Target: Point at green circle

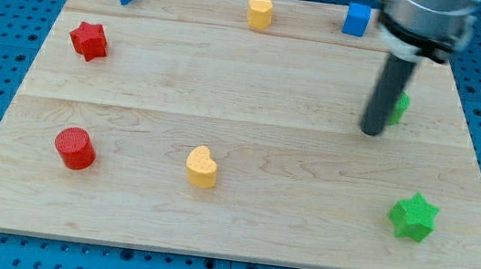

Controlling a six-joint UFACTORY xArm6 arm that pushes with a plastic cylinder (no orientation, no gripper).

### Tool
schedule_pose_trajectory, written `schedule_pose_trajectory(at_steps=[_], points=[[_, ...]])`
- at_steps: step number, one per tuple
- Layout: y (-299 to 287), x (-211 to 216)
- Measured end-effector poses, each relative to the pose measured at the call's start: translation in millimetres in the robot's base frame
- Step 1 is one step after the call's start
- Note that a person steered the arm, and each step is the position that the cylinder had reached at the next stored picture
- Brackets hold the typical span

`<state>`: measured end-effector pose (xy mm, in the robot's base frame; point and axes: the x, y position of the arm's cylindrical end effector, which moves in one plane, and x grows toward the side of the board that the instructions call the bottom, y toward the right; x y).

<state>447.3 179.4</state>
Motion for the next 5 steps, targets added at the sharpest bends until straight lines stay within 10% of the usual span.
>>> schedule_pose_trajectory(at_steps=[2,5], points=[[92.8,33.4],[100.5,-27.7]])
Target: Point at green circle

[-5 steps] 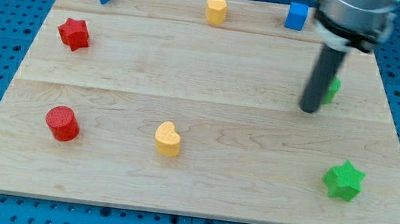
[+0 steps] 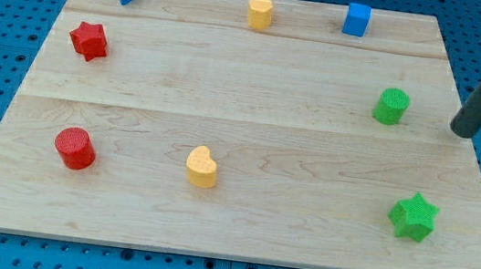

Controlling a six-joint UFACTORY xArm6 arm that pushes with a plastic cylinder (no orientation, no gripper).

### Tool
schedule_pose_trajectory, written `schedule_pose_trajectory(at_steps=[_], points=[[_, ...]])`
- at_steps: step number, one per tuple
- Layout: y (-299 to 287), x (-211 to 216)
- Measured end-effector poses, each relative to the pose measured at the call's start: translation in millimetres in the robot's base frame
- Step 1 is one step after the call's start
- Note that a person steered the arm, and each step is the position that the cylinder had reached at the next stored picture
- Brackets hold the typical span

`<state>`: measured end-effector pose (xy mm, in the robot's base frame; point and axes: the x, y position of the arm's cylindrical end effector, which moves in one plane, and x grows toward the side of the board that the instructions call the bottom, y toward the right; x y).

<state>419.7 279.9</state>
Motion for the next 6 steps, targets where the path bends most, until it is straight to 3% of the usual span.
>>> schedule_pose_trajectory(at_steps=[3,6], points=[[-8.5,-1.4],[-65.9,-13.0]])
